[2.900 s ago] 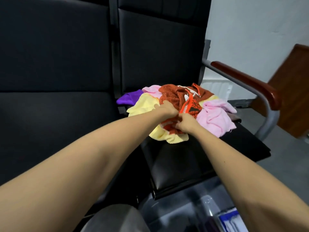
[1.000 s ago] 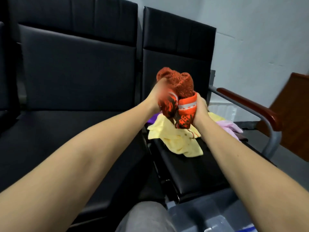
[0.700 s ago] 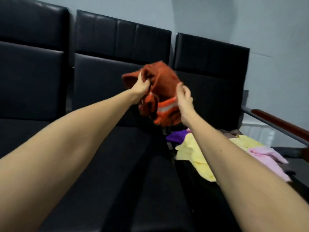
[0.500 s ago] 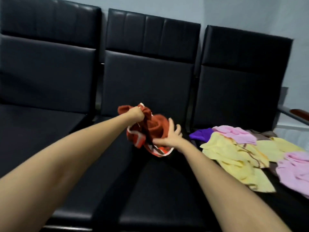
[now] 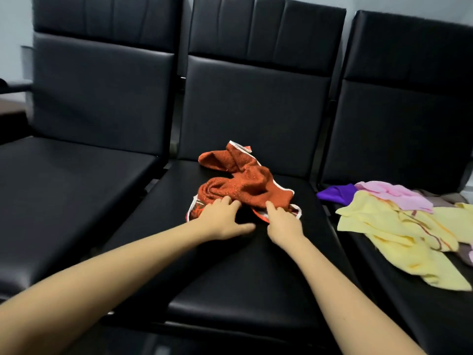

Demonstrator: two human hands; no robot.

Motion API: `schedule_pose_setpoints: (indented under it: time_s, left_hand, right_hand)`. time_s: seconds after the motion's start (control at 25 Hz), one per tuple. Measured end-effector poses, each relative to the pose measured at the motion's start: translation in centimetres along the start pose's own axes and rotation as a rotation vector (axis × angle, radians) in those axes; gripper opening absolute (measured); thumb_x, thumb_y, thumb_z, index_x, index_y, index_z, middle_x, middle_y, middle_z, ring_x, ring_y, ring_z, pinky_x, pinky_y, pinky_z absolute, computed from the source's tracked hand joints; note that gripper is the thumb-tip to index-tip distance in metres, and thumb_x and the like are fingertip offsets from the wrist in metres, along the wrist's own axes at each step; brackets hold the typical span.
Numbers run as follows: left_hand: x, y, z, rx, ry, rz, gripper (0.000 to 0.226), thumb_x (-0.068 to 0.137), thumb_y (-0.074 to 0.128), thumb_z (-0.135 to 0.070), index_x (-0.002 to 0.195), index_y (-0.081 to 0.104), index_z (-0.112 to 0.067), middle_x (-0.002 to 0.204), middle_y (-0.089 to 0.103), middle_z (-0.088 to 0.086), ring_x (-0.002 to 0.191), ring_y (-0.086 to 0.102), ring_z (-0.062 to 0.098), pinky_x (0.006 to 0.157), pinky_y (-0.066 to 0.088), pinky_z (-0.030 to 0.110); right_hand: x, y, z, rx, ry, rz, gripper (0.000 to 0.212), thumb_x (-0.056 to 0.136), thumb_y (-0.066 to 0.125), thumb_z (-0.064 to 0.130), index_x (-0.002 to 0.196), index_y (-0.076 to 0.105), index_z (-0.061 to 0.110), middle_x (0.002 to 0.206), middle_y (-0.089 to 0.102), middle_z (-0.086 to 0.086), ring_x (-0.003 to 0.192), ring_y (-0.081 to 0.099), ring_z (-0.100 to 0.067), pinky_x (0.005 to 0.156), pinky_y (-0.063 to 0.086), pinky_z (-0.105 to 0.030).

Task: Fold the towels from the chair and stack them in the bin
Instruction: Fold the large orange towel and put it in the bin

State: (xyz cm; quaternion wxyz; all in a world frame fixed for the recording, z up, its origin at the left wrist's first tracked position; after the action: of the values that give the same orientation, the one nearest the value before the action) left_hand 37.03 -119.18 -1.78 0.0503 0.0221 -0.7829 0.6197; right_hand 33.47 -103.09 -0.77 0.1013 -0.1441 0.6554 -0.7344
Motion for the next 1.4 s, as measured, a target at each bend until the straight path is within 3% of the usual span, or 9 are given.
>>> schedule_pose_setpoints:
  time_s: [0.12,0.36,0.52,0.76,0.92,1.08,1.2,1.28,1.4]
  left_hand:
    - [0.3,0.2,0.2,-0.049,-0.011,-0.023,0.078,0.088,0.059,-0.039,0.148,0.013,-0.019,0.126,0.051,0.017,0.117,0.05,0.036,0.094,0.044,0.042]
    - [-1.0,-4.5,2.8,0.11,-0.058,-0.365,0.035,0.09,0.046,-0.014,0.123,0.055,-0.019,0.118,0.058,0.008,0.107,0.055,0.033,0.086,0.045,0.039]
    - [-1.1,-7.0,3.7,-0.623,-0.091,-0.594,0.017,0.089,0.049,-0.006,0.096,0.06,-0.017,0.086,0.063,-0.003,0.088,0.062,0.022,0.074,0.046,0.027]
    - [-3.5,-7.2,4.9,-0.149,0.021,0.536,0.031,0.072,0.079,-0.035,0.098,0.063,-0.029,0.097,0.069,-0.008,0.089,0.065,0.011,0.08,0.053,0.026]
    - [-1.9,-5.8,5.3,0.055,0.026,-0.038,0.009,0.072,0.06,-0.025,0.082,0.061,-0.024,0.092,0.065,0.002,0.094,0.062,0.024,0.081,0.048,0.033]
    - [-0.5,-6.0,6.0,-0.946,-0.052,-0.439,0.018,0.081,0.063,-0.007,0.081,0.061,-0.025,0.078,0.062,-0.003,0.069,0.059,-0.001,0.071,0.048,0.022]
    - [-0.5,-6.1,4.5,-1.316,-0.021,-0.404,0.027,0.084,0.056,0.007,0.097,0.059,-0.016,0.083,0.065,-0.003,0.079,0.061,0.008,0.068,0.051,0.018]
    - [-0.9,-6.9,3.7,-1.223,0.048,-0.294,0.026,0.075,0.07,-0.01,0.095,0.06,-0.021,0.075,0.07,-0.012,0.075,0.064,-0.001,0.064,0.049,0.01]
    - [-1.8,-7.3,2.9,-0.382,0.052,0.317,0.024,0.075,0.078,-0.022,0.074,0.054,-0.026,0.048,0.062,-0.012,0.043,0.057,0.0,0.042,0.043,0.015]
  right_hand:
    - [-0.1,-2.4,-0.4,-0.157,0.017,-0.173,0.048,0.09,0.044,0.009,0.138,0.036,0.015,0.122,0.06,-0.01,0.114,0.054,-0.03,0.089,0.041,-0.035]
    - [-0.9,-5.8,-0.9,0.324,0.075,-0.451,0.039,0.083,0.042,0.001,0.109,0.066,0.019,0.109,0.066,-0.01,0.109,0.051,-0.035,0.099,0.035,-0.041]
    - [-1.0,-6.2,-0.8,0.349,0.01,-0.184,0.053,0.079,0.059,0.026,0.129,0.041,0.03,0.117,0.06,-0.005,0.109,0.057,-0.036,0.09,0.044,-0.039]
    - [-0.8,-3.2,-1.8,0.233,-0.042,0.121,0.024,0.081,0.046,0.005,0.074,0.057,0.025,0.086,0.061,-0.003,0.088,0.061,-0.027,0.069,0.043,-0.028]
    - [-0.9,-4.2,-1.6,0.822,0.033,-0.05,0.031,0.088,0.036,-0.001,0.081,0.054,0.023,0.077,0.059,-0.006,0.055,0.059,-0.016,0.053,0.051,-0.027]
    - [-0.8,-5.0,-1.7,0.954,-0.194,-0.043,0.028,0.084,0.069,0.025,0.108,0.057,0.018,0.108,0.063,-0.001,0.095,0.061,-0.009,0.083,0.044,-0.023]
    - [-0.8,-4.5,-1.8,0.337,-0.151,0.116,0.089,0.067,0.075,0.042,0.142,0.029,0.029,0.126,0.056,0.001,0.115,0.057,-0.022,0.094,0.046,-0.036]
    - [-0.5,-4.8,-1.7,0.06,0.039,-0.097,0.068,0.08,0.061,0.024,0.139,0.029,0.032,0.124,0.057,-0.006,0.113,0.057,-0.031,0.09,0.045,-0.039]
    - [-0.6,-4.9,-1.5,0.13,0.068,-0.25,0.032,0.083,0.047,0.009,0.113,0.054,0.019,0.114,0.06,-0.01,0.108,0.057,-0.035,0.085,0.044,-0.037]
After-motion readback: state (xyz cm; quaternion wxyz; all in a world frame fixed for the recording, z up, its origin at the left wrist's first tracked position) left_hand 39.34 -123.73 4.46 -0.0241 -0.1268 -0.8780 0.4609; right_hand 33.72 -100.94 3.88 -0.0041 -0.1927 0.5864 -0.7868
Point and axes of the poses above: each hand's wrist, its own x-axis towards the middle knuckle, its own y-axis out of the palm, z = x × y, the point moved 1 cm from there along x, towards the middle knuckle
